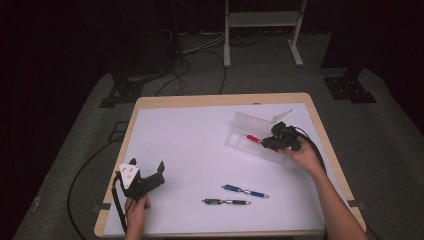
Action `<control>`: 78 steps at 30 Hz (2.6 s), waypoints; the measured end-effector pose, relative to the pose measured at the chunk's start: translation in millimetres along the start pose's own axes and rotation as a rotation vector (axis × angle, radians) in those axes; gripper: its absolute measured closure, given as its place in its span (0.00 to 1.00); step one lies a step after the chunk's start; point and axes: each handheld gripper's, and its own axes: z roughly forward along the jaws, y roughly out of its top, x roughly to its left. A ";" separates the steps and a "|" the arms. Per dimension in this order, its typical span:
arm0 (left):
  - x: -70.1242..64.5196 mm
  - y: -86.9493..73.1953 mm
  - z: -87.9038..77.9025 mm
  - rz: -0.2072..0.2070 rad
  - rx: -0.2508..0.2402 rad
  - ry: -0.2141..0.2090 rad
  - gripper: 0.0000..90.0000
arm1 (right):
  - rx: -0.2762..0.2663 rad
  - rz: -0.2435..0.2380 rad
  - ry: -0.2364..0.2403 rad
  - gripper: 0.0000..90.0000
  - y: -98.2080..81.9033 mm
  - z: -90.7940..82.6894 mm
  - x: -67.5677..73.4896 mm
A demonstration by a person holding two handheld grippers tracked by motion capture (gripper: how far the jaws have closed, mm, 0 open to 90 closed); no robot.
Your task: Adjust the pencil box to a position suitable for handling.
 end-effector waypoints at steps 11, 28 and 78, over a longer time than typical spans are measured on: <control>0.0 0.0 0.0 0.000 0.000 -0.001 0.00 | 0.025 0.006 0.004 0.87 -3.4 8.0 -3.9; 0.1 -0.1 -0.4 0.000 -0.001 -0.002 0.00 | 0.017 0.037 0.026 0.83 -9.3 6.7 -6.2; -0.3 -0.5 -1.3 0.001 -0.009 -0.004 0.00 | -0.139 -0.139 0.237 0.62 -30.4 -25.4 120.3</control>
